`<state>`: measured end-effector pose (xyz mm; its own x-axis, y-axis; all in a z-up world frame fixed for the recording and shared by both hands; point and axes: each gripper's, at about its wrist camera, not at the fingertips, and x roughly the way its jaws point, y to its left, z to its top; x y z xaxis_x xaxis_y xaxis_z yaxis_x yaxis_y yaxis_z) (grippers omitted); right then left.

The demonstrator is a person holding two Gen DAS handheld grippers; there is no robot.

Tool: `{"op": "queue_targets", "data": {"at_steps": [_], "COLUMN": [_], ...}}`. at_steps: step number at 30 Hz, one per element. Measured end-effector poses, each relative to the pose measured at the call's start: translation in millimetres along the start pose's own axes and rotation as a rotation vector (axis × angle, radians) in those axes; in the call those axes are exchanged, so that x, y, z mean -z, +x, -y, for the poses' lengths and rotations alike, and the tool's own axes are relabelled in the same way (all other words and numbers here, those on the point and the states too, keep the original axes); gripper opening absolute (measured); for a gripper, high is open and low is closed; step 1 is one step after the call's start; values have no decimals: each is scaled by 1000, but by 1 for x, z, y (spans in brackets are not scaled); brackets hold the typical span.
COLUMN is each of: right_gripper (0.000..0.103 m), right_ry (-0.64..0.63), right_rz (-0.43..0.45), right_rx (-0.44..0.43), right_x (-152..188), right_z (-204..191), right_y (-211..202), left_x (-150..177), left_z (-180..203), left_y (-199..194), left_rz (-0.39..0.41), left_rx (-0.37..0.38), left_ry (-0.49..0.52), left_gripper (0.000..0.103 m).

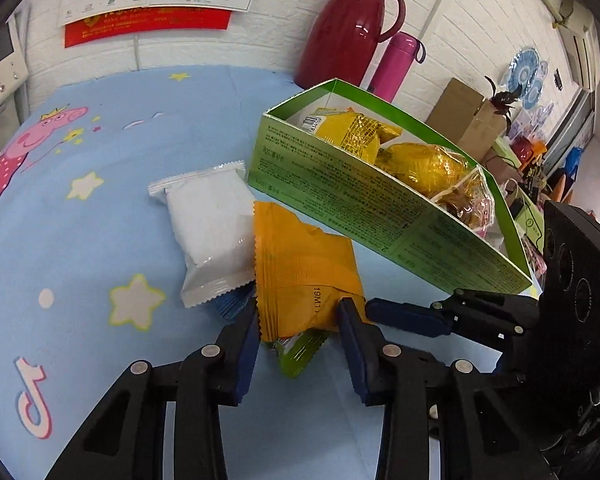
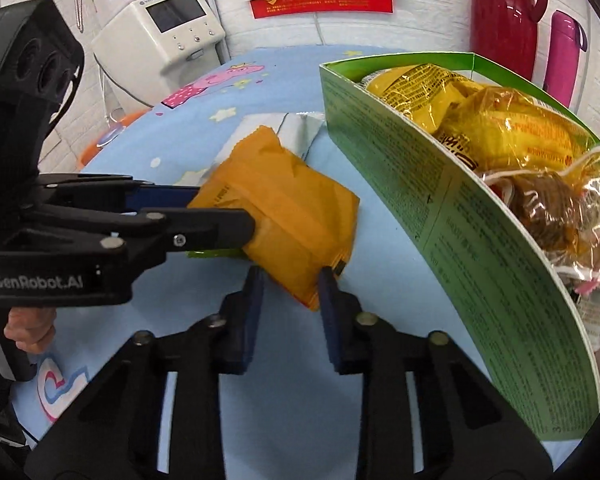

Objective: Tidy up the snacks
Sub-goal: 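Move both tools to the orange bag on the table, then grasp the orange bag with both tools together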

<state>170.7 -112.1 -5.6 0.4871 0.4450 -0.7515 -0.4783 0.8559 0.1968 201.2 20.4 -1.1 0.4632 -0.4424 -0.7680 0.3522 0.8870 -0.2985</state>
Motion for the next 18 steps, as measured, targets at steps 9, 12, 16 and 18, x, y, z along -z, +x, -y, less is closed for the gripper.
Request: {"op": "queue_targets", "data": {"at_steps": [9, 12, 16, 18], "right_gripper": [25, 50, 61, 62], "right_ry": [6, 43, 102, 124], "right_rz": [-5, 29, 60, 55], "right_rx": [-128, -89, -84, -82], "right_x": [38, 33, 29, 30], "right_z": [-13, -6, 2, 7], "right_y": [-32, -37, -41, -40], "left_x": [63, 53, 22, 9], "left_z": [0, -10, -15, -11], "left_y": [-35, -46, -40, -26], "left_rz": [-47, 5, 48, 34], "left_rx": [66, 47, 73, 72], "left_ry": [-26, -89, -146, -149], "left_gripper": [35, 49, 56, 56]}}
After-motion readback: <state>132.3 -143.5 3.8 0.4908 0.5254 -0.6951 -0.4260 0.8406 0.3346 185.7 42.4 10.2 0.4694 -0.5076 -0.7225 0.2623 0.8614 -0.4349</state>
